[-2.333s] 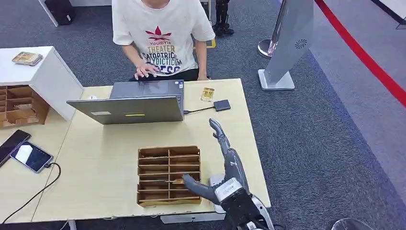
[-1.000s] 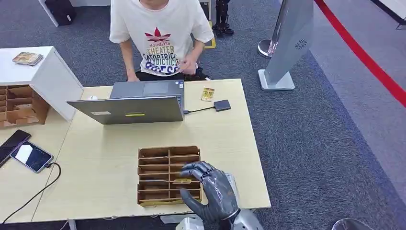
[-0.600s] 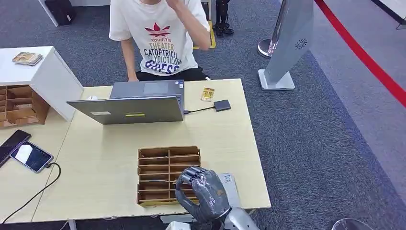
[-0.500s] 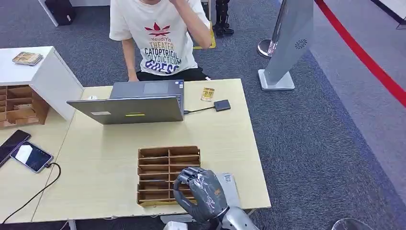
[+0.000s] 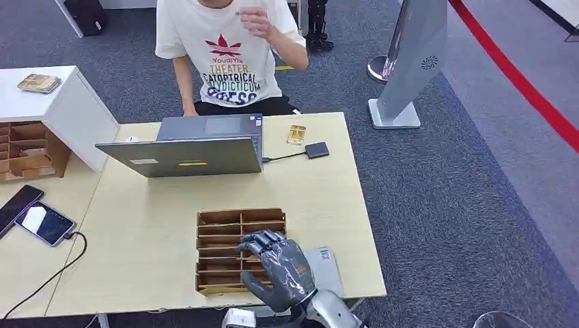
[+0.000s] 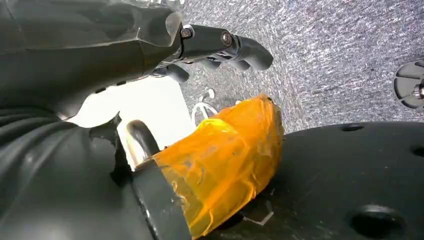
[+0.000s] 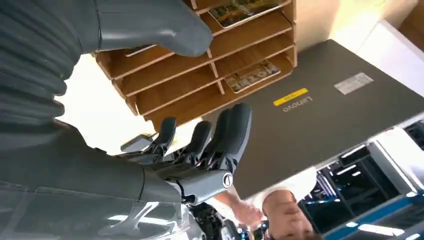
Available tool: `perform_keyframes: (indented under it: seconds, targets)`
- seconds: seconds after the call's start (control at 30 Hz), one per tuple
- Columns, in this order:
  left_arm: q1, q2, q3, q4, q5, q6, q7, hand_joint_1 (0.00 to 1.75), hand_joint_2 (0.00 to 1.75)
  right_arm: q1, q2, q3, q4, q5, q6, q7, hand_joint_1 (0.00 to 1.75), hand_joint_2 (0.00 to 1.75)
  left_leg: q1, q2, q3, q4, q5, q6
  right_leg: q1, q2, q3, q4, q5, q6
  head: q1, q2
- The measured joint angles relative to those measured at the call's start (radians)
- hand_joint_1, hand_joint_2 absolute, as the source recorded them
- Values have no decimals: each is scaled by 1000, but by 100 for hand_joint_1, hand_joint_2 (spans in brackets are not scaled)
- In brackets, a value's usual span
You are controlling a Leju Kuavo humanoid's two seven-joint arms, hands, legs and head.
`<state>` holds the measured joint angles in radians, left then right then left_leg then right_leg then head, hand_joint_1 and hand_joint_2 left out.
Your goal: Pass the card to the sensor for recognition and then transmit it.
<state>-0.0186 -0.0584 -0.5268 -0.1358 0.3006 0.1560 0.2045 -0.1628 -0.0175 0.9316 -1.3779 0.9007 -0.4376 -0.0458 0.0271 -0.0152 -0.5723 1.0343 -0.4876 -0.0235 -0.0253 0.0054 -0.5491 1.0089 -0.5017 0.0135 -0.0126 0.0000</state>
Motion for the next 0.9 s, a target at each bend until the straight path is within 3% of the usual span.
perform_keyframes:
  seconds: [0.37, 0.73, 0.9]
  targets:
    - [0, 2, 0, 0, 6, -5, 2, 0, 0, -13, 16, 8, 59, 12, -17, 25, 87, 175, 0, 0, 0, 0, 0, 0, 0, 0, 0, 0, 0, 0, 0, 0]
    - [0, 4, -1, 0, 8, -13, 5, 0, 0, -30, 39, 8, 132, 29, -27, 55, 73, 175, 0, 0, 0, 0, 0, 0, 0, 0, 0, 0, 0, 0, 0, 0]
    - [0, 6, -2, 0, 8, -14, 10, 0, 0, -37, 49, 6, 159, 35, -32, 66, 75, 175, 0, 0, 0, 0, 0, 0, 0, 0, 0, 0, 0, 0, 0, 0]
